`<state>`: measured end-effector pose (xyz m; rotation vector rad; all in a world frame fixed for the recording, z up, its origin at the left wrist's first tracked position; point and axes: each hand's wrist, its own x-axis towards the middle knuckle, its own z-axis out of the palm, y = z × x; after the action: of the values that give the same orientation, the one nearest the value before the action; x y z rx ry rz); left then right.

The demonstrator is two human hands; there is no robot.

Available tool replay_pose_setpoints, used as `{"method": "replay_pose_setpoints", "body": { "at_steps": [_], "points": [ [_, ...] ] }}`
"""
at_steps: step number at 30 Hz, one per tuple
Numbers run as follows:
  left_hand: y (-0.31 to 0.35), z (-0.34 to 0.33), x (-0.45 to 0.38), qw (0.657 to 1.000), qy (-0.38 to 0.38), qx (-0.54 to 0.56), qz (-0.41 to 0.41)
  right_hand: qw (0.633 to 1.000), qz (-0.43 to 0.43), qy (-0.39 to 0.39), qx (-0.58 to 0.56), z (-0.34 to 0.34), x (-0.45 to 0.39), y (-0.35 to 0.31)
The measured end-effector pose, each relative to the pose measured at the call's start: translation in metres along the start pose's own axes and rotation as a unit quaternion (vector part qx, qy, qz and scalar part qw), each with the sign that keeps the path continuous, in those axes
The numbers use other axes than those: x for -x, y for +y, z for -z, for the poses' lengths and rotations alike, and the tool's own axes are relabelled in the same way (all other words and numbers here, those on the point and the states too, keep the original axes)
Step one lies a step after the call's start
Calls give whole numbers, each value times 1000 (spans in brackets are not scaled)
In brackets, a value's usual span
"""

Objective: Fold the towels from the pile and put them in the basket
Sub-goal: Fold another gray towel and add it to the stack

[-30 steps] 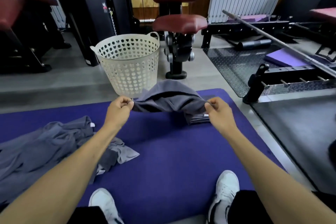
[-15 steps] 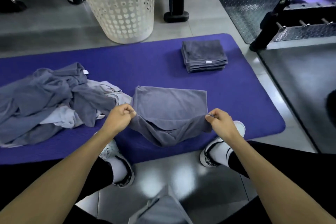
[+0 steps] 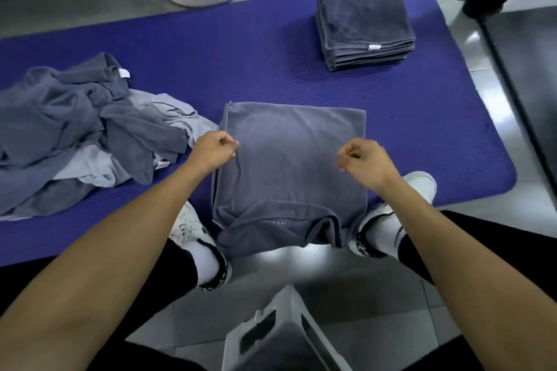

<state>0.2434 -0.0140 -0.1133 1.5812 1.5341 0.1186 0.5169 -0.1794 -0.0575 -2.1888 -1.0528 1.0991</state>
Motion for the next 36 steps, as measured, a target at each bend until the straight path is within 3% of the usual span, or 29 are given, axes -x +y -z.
{"method": "replay_pose_setpoints", "body": {
  "at_steps": [4,8,12,14,18,24,27,32,36],
  "points": [
    [3,2,-65,999,5,-28,-32,999,-6,-31,-32,-38,-57,-14],
    [-6,17,-134,988,9,-123,-96,998,2,-49,-29,-79,-111,-25],
    [-19,32,-194,936,-108,-272,-197,997,9,-65,-40,-115,-160,-31],
    [-23,38,-211,917,-151,-289,-230,996,13,-68,-52,-131,-180,-38],
    [-17,49,-230,919,-187,-253,-238,995,19,-54,-81,-157,-211,-52],
    [-21,65,-235,964,-230,-47,-126,988,-25,8,-151,-185,-233,-53],
    [-28,68,-232,973,-216,67,-53,986,-26,38,-163,-192,-230,-53],
    [-33,54,-224,972,-207,111,23,988,-17,45,-147,-197,-227,-54],
    [-41,41,-223,987,-104,125,2,988,-17,44,-145,-196,-228,-52]
  ]
}}
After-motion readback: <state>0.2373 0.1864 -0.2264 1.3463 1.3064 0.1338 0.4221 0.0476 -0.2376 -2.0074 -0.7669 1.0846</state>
